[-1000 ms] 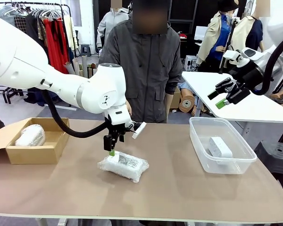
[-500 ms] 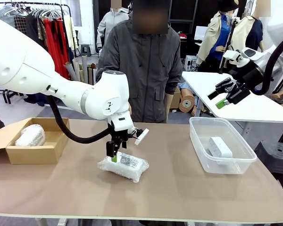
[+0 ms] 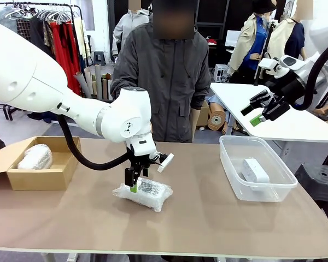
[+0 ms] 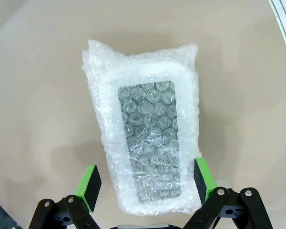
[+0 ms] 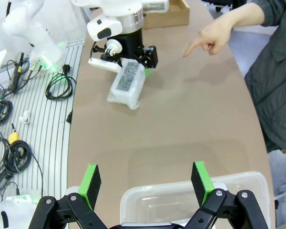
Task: Separate and place wrapped and unwrapped clocks.
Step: Pick up the Digital clock indicated by the person.
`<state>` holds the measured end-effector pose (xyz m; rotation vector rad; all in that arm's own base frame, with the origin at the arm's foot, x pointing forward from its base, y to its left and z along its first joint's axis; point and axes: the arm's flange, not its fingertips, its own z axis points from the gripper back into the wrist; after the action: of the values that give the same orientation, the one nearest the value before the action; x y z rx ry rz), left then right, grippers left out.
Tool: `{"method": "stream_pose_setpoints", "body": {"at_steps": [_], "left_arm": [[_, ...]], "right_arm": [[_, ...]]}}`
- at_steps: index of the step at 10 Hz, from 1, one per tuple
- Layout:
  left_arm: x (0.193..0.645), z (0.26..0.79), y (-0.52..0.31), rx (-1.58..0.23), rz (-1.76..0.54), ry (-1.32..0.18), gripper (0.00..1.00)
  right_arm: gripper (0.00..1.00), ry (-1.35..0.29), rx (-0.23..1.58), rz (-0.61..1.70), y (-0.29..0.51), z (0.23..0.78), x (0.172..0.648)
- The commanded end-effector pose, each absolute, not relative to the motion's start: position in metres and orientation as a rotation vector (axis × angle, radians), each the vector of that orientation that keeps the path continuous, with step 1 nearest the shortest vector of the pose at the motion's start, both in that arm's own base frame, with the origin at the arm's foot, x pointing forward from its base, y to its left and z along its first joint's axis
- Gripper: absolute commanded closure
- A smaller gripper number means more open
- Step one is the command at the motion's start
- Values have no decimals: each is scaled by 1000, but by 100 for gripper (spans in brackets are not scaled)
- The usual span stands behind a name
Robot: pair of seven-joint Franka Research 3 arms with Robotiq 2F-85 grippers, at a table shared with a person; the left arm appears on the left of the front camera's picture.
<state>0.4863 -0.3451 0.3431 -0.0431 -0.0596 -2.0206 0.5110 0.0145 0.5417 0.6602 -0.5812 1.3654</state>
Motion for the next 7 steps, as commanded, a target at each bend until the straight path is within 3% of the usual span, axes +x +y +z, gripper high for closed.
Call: {"method": "stream_pose_setpoints", "body": {"at_steps": [1,7], "left_arm": [[483,337,-349,-80,-1993,-44,0],[472,336,-352,-59,-1982,-51,0]], "right_arm": [[0,-578,663,1351,15,544,511],[0,-578,663,1351,15,544,511]]}}
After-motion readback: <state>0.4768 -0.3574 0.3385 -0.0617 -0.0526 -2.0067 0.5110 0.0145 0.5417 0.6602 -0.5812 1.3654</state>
